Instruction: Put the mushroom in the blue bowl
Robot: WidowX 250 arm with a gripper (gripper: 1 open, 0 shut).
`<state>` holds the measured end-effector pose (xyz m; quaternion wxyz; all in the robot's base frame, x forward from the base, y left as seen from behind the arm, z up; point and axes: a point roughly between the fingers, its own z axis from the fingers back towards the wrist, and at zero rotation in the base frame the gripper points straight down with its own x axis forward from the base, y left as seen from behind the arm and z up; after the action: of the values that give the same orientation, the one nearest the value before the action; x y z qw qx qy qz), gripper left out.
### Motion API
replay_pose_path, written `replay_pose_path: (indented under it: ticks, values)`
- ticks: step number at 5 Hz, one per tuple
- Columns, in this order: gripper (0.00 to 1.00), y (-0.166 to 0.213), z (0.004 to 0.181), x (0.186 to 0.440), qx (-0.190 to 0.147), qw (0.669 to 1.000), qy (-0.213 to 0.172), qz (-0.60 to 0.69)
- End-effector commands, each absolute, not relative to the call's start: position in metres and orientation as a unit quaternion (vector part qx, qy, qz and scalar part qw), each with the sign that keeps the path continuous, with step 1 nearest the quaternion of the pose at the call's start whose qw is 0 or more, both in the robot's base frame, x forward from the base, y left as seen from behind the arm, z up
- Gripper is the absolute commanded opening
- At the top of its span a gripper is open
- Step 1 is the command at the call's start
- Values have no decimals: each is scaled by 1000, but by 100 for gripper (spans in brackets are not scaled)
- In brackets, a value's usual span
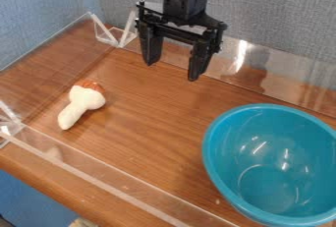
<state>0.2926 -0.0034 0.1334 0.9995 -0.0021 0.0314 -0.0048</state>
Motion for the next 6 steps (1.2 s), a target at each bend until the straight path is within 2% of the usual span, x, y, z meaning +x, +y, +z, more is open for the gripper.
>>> replay_pose_path:
  ticks: [1,2,3,4,6]
  values:
    - [100,26,124,281,1,999,42,-14]
    - [100,76,101,263,5,998,55,15]
    - [100,126,91,254,9,999,45,11]
    - [100,120,80,252,12,999,35,-34]
    - [100,110,81,258,12,998,18,-55]
